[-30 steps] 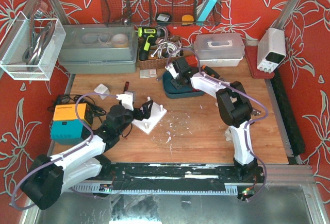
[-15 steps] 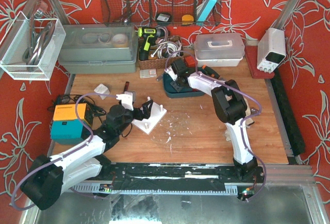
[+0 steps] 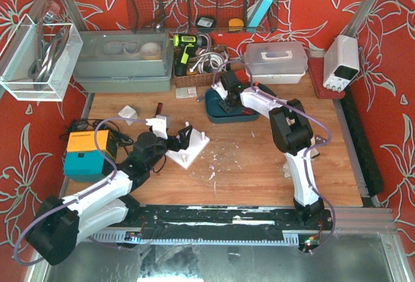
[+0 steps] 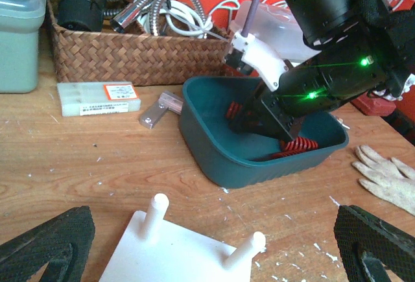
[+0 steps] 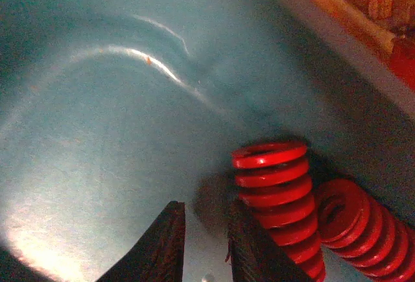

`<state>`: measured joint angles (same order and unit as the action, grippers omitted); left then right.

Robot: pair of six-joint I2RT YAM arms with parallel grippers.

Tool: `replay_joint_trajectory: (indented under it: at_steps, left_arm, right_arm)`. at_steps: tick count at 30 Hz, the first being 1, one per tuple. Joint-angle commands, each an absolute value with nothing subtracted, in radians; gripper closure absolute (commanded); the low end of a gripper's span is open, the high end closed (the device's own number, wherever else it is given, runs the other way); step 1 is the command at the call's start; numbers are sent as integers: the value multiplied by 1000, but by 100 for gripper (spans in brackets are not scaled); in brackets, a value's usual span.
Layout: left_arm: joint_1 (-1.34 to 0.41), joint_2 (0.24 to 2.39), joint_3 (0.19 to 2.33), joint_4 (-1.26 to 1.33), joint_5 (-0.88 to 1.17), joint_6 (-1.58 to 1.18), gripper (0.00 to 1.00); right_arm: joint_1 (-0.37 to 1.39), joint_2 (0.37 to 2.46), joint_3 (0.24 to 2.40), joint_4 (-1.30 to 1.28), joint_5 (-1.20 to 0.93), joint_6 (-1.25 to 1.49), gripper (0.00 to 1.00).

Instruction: Install the large spring

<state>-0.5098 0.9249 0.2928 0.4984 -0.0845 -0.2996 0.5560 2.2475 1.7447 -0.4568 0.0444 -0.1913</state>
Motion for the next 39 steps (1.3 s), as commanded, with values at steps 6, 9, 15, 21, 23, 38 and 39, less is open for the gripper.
replay_joint_trajectory:
  at_steps: [6, 9, 15, 21, 23, 38, 39]
  left_arm:
    - [-514, 910, 281, 522, -84, -298, 0]
    - [-514, 914, 277, 544, -47, -295, 0]
    - [-514, 919, 278, 556, -18, -293, 0]
    - [-514, 917, 275, 560, -16, -292, 0]
    - [-513, 919, 277, 556, -20, -292, 0]
    - [-514, 918, 278, 554, -28, -291, 0]
    - [-513, 919, 277, 553, -28, -292, 0]
  right_arm:
    - [552, 2194, 1807, -514, -18, -144, 71]
    - [547, 2175, 1794, -500, 15, -137, 69]
    - [529, 2201, 1798, -524, 80, -127, 65]
    - [523, 2239, 1805, -531, 112, -123, 59]
    - [521, 2249, 1807, -525, 106, -123, 57]
    - [511, 2340, 1845, -577, 92, -116, 56]
    - [511, 2338, 1843, -578, 89, -118, 58]
